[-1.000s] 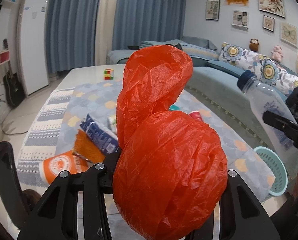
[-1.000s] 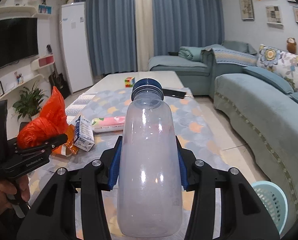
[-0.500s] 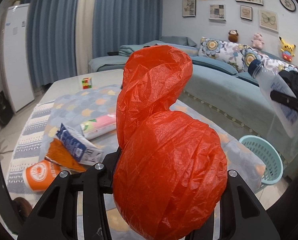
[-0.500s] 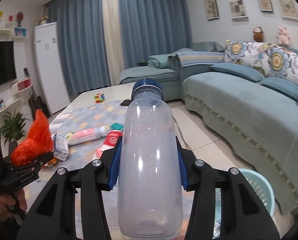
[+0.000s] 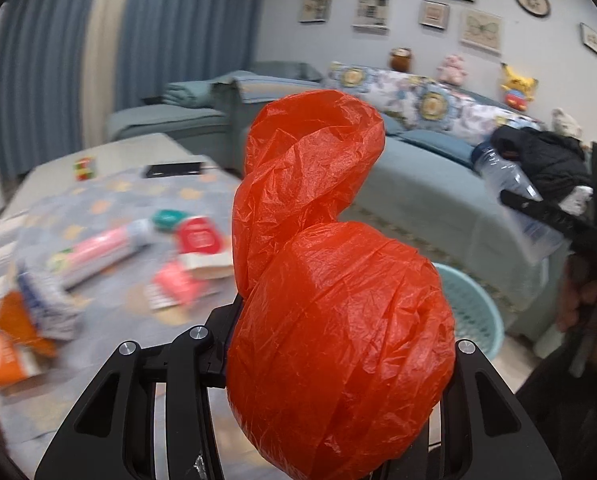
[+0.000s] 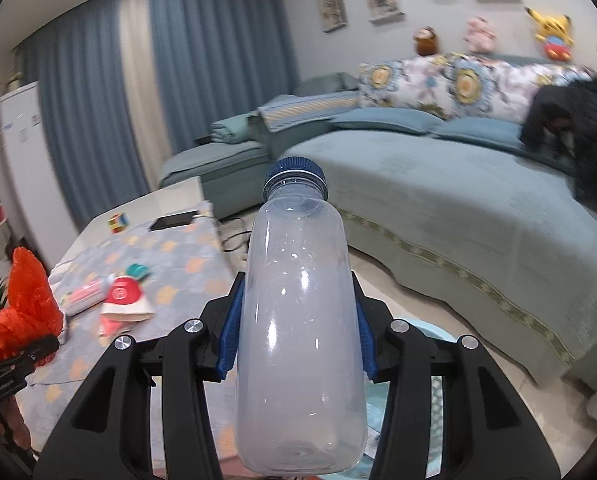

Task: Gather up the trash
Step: 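Open both tools over the blue basket, dropping bag and bottle, then grasp the orange wrapper with the left tool while the right tool grasps the red-white paper cup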

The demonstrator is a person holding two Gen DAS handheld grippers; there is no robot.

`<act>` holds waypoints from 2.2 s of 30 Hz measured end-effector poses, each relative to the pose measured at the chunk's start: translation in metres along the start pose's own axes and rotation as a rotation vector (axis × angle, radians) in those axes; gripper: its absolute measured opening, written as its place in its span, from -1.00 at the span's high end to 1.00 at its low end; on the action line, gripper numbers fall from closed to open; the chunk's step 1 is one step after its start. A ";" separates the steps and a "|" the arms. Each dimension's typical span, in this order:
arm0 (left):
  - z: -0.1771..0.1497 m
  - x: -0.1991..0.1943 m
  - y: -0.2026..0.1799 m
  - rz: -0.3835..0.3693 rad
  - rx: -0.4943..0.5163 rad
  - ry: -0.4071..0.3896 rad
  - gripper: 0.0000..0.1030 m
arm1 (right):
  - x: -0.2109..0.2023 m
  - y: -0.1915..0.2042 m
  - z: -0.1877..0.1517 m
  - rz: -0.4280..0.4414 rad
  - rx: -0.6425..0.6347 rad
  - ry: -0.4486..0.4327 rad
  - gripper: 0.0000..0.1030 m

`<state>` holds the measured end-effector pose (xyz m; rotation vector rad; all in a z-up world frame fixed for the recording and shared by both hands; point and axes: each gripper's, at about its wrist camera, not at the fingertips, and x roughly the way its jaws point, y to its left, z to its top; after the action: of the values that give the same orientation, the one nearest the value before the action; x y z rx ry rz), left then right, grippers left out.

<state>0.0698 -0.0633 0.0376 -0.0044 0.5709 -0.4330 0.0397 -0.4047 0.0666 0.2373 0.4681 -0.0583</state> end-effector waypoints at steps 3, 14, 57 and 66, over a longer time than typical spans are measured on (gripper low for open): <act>0.009 0.027 -0.031 -0.082 0.003 0.018 0.19 | 0.000 -0.037 -0.001 -0.029 0.072 0.027 0.15; 0.042 0.155 -0.140 -0.371 -0.012 0.255 -0.09 | 0.033 -0.093 -0.014 -0.174 0.143 0.244 0.11; -0.025 -0.006 0.245 0.621 -0.372 0.166 -0.55 | 0.070 0.200 -0.023 0.323 -0.100 0.333 -0.09; -0.029 0.000 0.264 0.431 -0.483 0.166 0.96 | 0.077 0.265 -0.047 0.325 -0.281 0.321 -0.09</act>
<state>0.1589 0.1808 -0.0189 -0.3048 0.8068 0.1325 0.1165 -0.1359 0.0473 0.0428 0.7438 0.3664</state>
